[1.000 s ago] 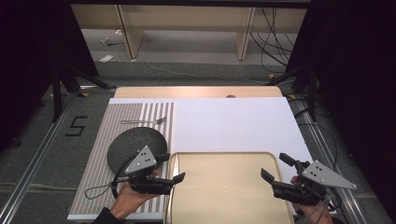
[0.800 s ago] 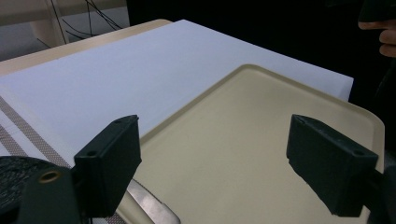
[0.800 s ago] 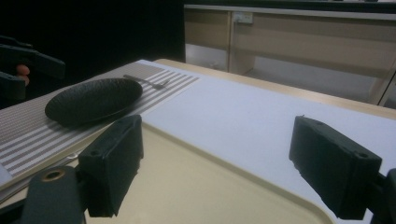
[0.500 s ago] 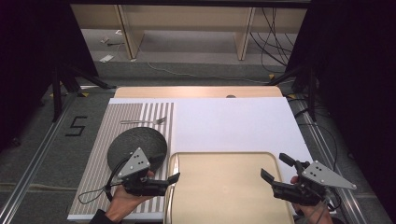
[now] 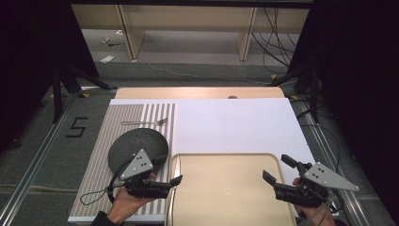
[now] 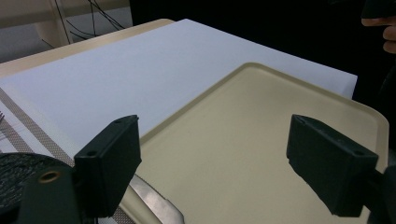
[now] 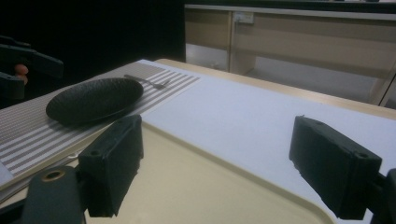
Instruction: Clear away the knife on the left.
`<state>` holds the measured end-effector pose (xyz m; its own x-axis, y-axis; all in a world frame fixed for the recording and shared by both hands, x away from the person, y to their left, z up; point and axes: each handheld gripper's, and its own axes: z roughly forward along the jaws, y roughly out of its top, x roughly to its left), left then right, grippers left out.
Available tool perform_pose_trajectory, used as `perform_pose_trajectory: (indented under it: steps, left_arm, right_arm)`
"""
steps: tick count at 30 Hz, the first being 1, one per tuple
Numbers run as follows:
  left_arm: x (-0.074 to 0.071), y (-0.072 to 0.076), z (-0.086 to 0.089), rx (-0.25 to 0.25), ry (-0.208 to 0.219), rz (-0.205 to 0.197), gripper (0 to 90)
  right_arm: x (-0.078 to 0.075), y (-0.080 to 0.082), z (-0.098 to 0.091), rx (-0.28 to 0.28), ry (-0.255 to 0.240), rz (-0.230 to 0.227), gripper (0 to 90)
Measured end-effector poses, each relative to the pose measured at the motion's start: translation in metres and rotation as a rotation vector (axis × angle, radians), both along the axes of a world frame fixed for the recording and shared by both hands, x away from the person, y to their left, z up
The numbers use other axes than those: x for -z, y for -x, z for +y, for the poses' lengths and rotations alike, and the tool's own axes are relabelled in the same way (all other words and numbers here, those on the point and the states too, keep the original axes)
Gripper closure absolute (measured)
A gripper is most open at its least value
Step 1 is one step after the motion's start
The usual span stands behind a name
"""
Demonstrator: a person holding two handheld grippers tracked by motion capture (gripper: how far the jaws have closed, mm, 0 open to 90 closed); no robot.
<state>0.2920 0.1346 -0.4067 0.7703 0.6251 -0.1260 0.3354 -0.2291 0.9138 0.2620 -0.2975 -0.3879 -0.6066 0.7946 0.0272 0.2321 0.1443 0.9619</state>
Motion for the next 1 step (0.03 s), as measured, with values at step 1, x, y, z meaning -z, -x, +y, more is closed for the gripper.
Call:
perform_pose_trajectory:
  steps: [1]
  left_arm:
    - [0.0001, 0.0, -0.0001, 0.001, -0.001, 0.0, 17.5]
  right_arm:
    - [0.0, 0.0, 0.0, 0.0, 0.0, 0.0, 18.5]
